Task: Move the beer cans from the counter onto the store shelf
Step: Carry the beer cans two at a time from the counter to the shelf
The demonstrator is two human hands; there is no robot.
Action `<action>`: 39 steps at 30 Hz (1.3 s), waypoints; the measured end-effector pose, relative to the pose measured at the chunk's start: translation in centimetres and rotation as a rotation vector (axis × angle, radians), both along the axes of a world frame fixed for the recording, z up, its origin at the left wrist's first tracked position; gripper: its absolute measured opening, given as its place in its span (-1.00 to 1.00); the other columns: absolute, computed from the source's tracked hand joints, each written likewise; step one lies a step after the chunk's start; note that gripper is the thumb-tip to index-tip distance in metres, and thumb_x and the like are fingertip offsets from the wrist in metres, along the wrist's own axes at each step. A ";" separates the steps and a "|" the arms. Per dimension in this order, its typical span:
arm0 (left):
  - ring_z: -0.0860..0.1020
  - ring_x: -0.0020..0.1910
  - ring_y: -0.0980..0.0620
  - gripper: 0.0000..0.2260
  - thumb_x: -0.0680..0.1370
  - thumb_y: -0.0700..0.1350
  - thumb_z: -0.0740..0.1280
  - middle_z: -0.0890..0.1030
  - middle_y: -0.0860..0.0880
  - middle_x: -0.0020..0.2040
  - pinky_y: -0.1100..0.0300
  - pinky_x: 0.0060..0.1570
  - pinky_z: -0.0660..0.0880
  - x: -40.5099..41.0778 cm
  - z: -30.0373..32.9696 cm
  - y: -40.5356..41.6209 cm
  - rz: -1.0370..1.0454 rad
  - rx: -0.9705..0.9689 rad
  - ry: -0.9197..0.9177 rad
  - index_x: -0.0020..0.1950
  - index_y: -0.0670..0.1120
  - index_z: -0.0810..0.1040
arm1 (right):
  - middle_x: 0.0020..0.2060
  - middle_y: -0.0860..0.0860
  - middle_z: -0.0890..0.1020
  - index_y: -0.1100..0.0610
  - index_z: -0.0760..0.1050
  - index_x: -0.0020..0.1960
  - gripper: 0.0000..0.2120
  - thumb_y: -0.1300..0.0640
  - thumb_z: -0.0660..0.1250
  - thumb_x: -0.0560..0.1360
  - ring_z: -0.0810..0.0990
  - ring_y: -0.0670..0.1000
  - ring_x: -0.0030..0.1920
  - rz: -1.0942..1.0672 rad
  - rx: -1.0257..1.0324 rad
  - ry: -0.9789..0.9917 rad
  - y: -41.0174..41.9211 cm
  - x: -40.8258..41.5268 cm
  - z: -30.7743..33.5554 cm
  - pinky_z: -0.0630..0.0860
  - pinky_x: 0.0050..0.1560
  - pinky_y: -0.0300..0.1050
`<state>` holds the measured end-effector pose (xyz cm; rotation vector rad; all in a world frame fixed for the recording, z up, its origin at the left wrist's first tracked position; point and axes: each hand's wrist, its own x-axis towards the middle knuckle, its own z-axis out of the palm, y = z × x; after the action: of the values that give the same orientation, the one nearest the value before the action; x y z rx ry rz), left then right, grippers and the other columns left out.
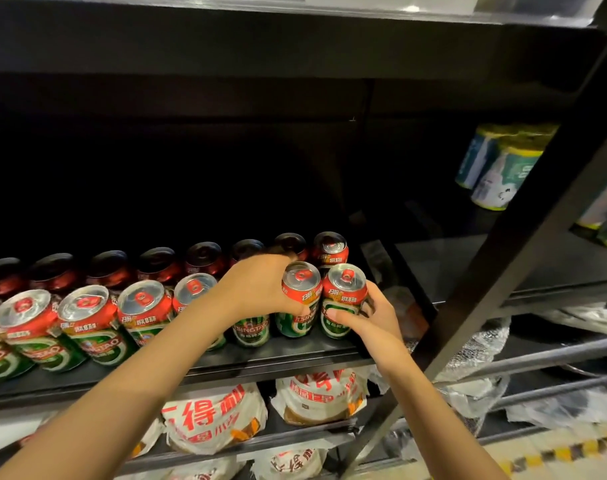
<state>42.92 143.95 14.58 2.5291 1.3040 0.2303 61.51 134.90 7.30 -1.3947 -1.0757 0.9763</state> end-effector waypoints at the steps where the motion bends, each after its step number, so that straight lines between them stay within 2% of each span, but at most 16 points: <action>1: 0.55 -0.04 0.12 -0.46 0.25 0.29 0.43 0.59 0.13 0.02 0.13 -0.03 0.54 -0.1 0.0 -0.1 -0.008 0.016 0.009 0.14 0.08 0.50 | 0.07 -0.10 0.65 -0.01 0.45 0.26 -0.44 0.22 0.54 0.33 0.61 -0.20 0.07 -0.003 0.005 0.001 0.1 0.0 -0.1 0.54 0.01 -0.32; 6: 0.53 0.12 0.05 -0.33 0.30 0.30 0.41 0.56 0.06 0.19 0.12 0.06 0.50 -0.3 -0.5 -0.6 -0.024 0.097 0.078 0.31 0.04 0.41 | 0.11 -0.09 0.63 0.00 0.40 0.31 -0.40 0.25 0.53 0.35 0.59 -0.19 0.11 0.004 0.021 0.015 0.0 -0.3 -0.6 0.53 0.03 -0.35; 9: 0.52 0.15 0.03 -0.33 0.33 0.25 0.42 0.54 0.02 0.22 0.14 0.07 0.49 -0.5 -0.7 -0.7 -0.012 0.102 0.050 0.34 -0.01 0.37 | 0.15 -0.10 0.59 0.00 0.34 0.33 -0.36 0.25 0.52 0.35 0.57 -0.21 0.13 -0.014 0.030 0.023 0.0 -0.4 -0.9 0.52 0.04 -0.36; 16: 0.44 0.26 0.02 -0.30 0.39 0.21 0.40 0.44 0.01 0.32 0.17 0.17 0.40 -1.2 -1.2 -1.0 -0.088 0.182 0.018 0.45 0.02 0.25 | 0.19 -0.08 0.57 0.00 0.33 0.36 -0.41 0.22 0.48 0.41 0.55 -0.19 0.18 0.014 0.050 0.046 0.1 -0.8 -1.5 0.50 0.10 -0.33; 21: 0.49 0.19 0.04 -0.29 0.37 0.39 0.27 0.49 0.04 0.26 0.16 0.10 0.46 -1.3 -0.8 -1.0 -0.086 0.261 -0.013 0.40 0.02 0.33 | 0.24 -0.15 0.52 -0.09 0.27 0.41 -0.34 0.11 0.49 0.41 0.50 -0.23 0.23 -0.012 0.027 0.008 -0.1 -0.9 -2.6 0.47 0.13 -0.34; 23: 0.53 0.12 0.05 -0.31 0.35 0.41 0.26 0.54 0.05 0.20 0.17 0.01 0.49 -1.4 -0.6 -0.8 -0.074 0.278 -0.024 0.34 0.03 0.41 | 0.23 -0.13 0.52 -0.09 0.25 0.39 -0.29 0.14 0.52 0.37 0.51 -0.23 0.20 -0.032 0.018 0.000 -0.1 -0.8 -2.9 0.49 0.08 -0.38; 25: 0.56 0.05 0.07 -0.29 0.30 0.46 0.20 0.59 0.05 0.13 0.20 -0.06 0.49 -1.4 -0.6 -0.6 -0.070 0.285 -0.048 0.28 0.03 0.46 | 0.21 -0.08 0.53 -0.07 0.26 0.36 -0.27 0.18 0.56 0.32 0.52 -0.18 0.20 -0.048 0.010 -0.010 0.1 -0.7 -3.0 0.50 0.08 -0.33; 30: 0.56 0.07 0.08 -0.40 0.37 0.31 0.36 0.60 0.08 0.13 0.14 0.02 0.52 -1.8 -1.6 -0.5 -0.082 0.189 -0.166 0.31 0.03 0.46 | 0.12 -0.06 0.60 -0.01 0.37 0.26 -0.37 0.22 0.57 0.29 0.59 -0.16 0.12 -0.080 0.025 0.006 0.1 -0.7 -3.1 0.53 0.01 -0.35; 39: 0.53 0.15 0.06 -0.44 0.41 0.13 0.42 0.57 0.03 0.21 0.26 0.05 0.45 -2.0 -1.5 -0.6 -0.115 0.134 -0.211 0.36 0.00 0.42 | 0.16 -0.11 0.61 -0.01 0.44 0.32 -0.42 0.21 0.53 0.35 0.54 -0.17 0.21 -0.077 0.027 0.046 -0.1 -0.9 -3.5 0.47 0.22 -0.24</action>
<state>40.97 143.40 13.13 2.5951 1.0924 0.5598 60.65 134.80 3.79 -1.3757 -0.9910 0.9304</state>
